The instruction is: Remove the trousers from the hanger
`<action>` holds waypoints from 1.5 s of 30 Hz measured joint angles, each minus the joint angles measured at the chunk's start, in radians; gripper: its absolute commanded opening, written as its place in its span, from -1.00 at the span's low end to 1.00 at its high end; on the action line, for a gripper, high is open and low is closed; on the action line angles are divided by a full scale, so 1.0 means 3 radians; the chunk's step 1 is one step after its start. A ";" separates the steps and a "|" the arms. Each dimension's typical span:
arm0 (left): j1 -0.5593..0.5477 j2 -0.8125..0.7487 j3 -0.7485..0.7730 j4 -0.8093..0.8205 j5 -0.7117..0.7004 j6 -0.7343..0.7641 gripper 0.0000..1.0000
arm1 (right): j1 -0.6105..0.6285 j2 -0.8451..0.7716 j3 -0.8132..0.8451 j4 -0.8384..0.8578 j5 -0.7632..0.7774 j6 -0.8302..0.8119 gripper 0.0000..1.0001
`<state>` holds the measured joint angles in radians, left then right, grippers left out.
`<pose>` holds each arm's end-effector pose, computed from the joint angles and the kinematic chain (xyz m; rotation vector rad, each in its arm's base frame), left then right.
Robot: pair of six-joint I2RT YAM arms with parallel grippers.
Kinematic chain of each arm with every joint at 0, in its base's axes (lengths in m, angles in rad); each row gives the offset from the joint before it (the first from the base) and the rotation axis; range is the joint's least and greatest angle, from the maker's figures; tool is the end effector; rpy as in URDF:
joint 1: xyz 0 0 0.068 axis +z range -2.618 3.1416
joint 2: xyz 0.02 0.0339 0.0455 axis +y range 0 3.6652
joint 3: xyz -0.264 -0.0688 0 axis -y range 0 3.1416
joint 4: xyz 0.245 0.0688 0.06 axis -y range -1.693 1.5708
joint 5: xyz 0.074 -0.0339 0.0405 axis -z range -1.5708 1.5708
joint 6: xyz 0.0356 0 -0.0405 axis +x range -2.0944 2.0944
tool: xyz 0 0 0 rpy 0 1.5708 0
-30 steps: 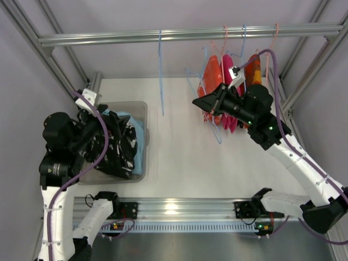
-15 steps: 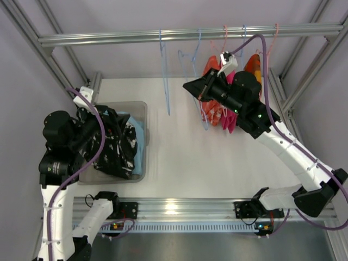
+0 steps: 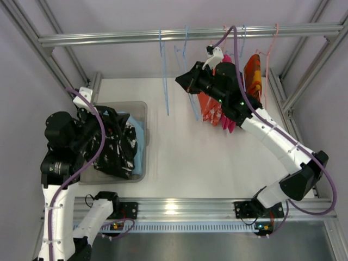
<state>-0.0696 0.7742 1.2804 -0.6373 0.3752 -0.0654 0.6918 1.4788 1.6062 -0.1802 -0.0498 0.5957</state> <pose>0.1214 -0.0215 0.4553 0.2844 1.6865 -0.4193 0.2611 0.2186 0.4612 -0.1235 1.7206 1.0162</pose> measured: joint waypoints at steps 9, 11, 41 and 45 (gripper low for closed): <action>-0.0001 -0.0053 -0.0041 0.0004 -0.0092 -0.0065 0.98 | -0.0027 0.0231 -0.0009 0.0003 -0.0003 -0.0067 -1.00; -0.0001 -0.0065 -0.0070 0.0004 -0.0098 -0.0079 0.98 | -0.0036 0.0231 -0.0013 0.0013 -0.0003 -0.0074 -1.00; -0.0001 0.0211 0.0028 -0.0149 -0.0251 -0.0239 0.98 | -0.0164 0.0445 -0.0095 0.0244 -0.0282 -0.0122 0.67; -0.0001 0.0478 0.0357 -0.0425 -0.0259 -0.0195 0.98 | -0.0164 0.0371 -0.0154 0.0169 -0.0304 -0.0123 0.99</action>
<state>-0.0700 0.9176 1.3876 -0.7647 0.2974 -0.1238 0.6426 1.5902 1.5600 -0.1295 -0.1410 0.5587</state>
